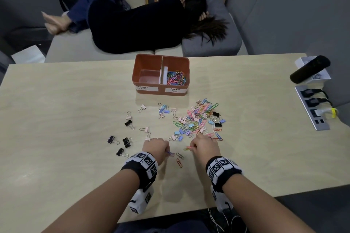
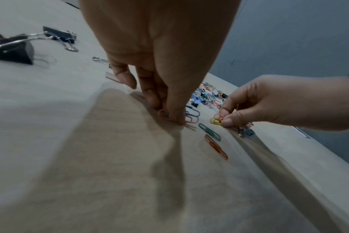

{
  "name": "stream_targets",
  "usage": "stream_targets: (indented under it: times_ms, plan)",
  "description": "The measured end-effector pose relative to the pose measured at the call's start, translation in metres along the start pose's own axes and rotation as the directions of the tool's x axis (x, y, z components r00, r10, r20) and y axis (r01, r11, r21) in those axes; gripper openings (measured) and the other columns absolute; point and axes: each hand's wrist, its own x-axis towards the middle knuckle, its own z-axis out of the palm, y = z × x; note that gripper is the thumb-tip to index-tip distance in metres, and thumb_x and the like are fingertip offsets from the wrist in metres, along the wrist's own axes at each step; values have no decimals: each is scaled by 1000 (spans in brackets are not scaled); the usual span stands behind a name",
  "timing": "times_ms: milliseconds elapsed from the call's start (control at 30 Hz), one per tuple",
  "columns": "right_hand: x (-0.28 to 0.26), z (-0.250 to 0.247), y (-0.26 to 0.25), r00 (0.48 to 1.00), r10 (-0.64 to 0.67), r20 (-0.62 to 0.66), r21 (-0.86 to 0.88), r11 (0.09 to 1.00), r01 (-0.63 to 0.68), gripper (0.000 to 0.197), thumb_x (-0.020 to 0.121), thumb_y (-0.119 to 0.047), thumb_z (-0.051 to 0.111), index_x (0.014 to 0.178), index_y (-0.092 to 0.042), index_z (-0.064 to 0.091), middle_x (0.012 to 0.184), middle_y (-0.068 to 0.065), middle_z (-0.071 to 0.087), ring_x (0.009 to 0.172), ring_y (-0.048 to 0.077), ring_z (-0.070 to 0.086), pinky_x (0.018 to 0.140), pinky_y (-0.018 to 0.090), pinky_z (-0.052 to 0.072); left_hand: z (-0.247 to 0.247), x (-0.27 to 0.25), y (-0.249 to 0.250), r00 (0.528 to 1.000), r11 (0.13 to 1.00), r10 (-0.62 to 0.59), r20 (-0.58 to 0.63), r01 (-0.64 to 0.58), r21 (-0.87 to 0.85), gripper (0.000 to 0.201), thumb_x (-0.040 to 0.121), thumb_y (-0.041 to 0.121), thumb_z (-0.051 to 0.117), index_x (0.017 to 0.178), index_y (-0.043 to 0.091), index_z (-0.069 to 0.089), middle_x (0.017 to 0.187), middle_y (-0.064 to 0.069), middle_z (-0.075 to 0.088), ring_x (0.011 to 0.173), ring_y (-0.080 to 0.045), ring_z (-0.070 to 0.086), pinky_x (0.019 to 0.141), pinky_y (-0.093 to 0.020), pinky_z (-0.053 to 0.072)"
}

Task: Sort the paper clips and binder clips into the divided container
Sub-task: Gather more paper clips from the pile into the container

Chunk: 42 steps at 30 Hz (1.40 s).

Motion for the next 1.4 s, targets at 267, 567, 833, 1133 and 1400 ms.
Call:
stream_targets:
  times_ms: [267,567,833,1133,1400]
  plan:
    - [-6,-10,13,997,-37,-63,128,991,45,14,92,-29,53,89,-23,66,99,-7,65,99,16,55,90,35,37,1,-4,-3,990,970,142,11,-137,-203,26,86,32,65,110,21,60,104,0,66,101,-20,58,85,-31,45]
    - [-9,-19,43,998,-20,57,355,935,-2,19,89,-19,59,106,-25,66,81,-6,65,82,14,62,82,33,51,3,-1,31,986,989,147,73,-147,-9,32,89,30,58,120,25,51,116,-3,63,112,-25,53,94,-35,39]
    - [6,-22,22,973,-219,75,-78,971,225,24,97,-26,45,113,-26,63,116,-3,65,114,20,51,98,36,32,2,1,37,989,986,104,101,-115,116,26,90,43,54,111,29,64,116,0,61,116,-25,48,94,-37,35]
    - [18,-24,12,966,-181,185,-228,948,222,19,93,-28,50,103,-23,66,113,1,59,113,23,48,95,37,34,-1,3,29,991,982,96,92,-109,153,31,92,46,51,111,26,64,119,-2,55,119,-25,44,94,-40,36]
    - [16,-20,15,966,-195,170,-131,967,218,18,92,-20,47,98,-20,64,104,1,66,104,24,55,94,35,35,0,0,22,995,978,90,42,-96,185,25,95,40,47,110,26,62,117,-1,54,115,-24,48,92,-38,36]
